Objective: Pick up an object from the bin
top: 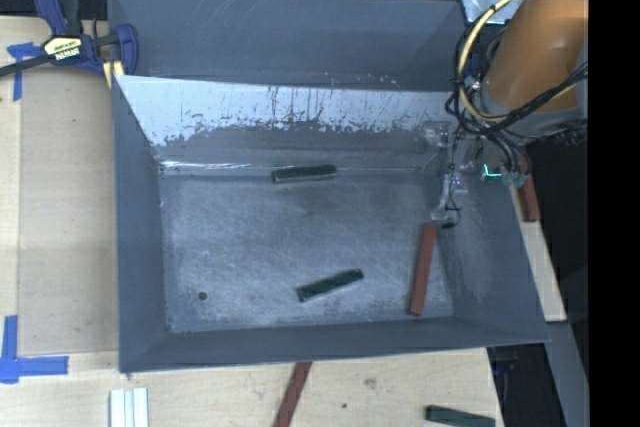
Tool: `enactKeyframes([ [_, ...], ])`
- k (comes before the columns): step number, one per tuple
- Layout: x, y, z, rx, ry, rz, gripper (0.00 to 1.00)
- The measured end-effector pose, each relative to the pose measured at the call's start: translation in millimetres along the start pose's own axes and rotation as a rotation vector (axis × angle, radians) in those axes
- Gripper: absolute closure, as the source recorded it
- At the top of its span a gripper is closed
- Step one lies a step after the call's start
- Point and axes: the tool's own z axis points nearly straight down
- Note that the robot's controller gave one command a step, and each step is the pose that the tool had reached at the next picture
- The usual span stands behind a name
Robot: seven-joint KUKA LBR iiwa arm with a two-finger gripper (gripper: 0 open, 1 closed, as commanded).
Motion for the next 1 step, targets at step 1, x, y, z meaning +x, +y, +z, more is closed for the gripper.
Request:
enactKeyframes([
  [1,-1.7,0.4,-5.0,0.001,-0.008,-0.002,0.00],
])
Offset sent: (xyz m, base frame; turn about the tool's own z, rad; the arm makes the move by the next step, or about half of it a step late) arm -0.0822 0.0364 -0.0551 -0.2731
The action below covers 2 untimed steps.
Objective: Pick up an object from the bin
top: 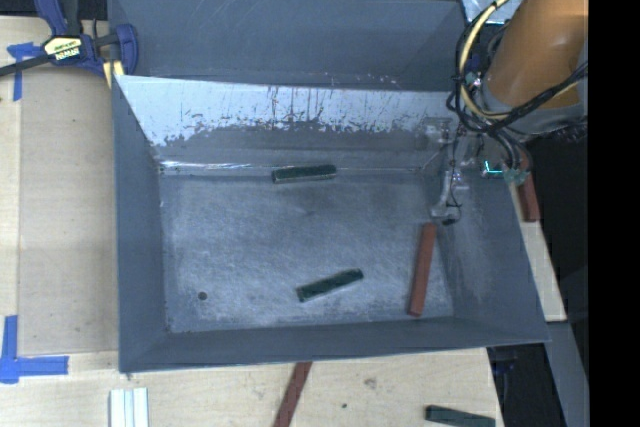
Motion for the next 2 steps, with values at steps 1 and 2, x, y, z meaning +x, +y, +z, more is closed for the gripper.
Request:
enactKeyframes([
  [1,34.2,14.9,23.6,0.002,-0.008,-0.119,0.00],
  [2,25.8,3.5,74.4,0.001,-0.004,-0.429,0.00],
])
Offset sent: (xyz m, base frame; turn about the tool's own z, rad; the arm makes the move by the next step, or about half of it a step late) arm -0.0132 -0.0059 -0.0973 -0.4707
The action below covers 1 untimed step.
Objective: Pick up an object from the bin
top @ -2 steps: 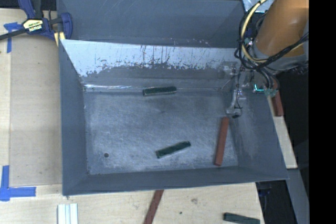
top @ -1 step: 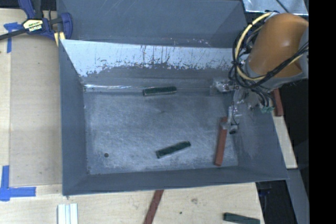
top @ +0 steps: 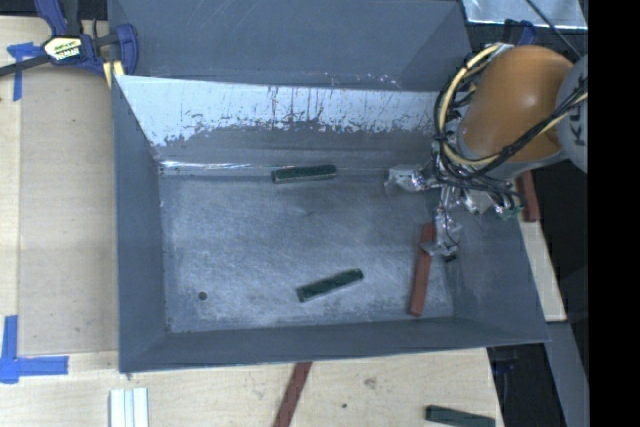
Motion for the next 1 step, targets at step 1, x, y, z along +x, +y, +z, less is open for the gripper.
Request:
enactKeyframes([
  [1,26.9,3.6,18.5,-0.003,0.003,-0.063,0.00],
])
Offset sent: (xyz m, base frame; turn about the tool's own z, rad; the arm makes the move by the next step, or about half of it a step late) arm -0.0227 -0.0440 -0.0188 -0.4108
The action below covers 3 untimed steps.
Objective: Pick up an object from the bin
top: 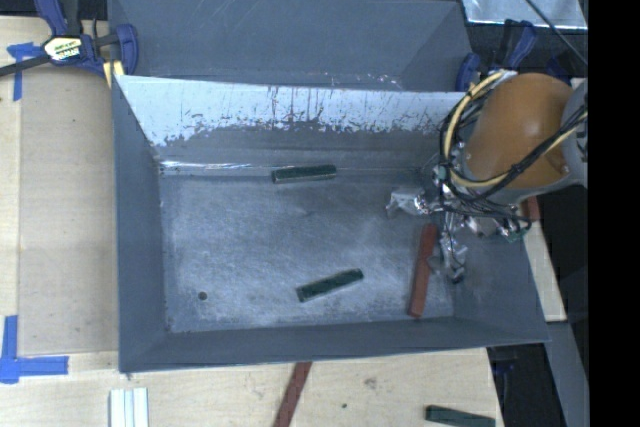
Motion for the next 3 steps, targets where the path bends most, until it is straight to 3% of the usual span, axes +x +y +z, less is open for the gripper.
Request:
enactKeyframes([
  [1,9.6,-27.8,-0.7,-0.012,-0.004,-0.348,1.00],
  [2,9.6,-27.9,-0.7,-0.012,-0.004,-0.347,1.00],
  [3,8.7,9.2,-203.2,0.007,-0.005,-0.303,1.00],
])
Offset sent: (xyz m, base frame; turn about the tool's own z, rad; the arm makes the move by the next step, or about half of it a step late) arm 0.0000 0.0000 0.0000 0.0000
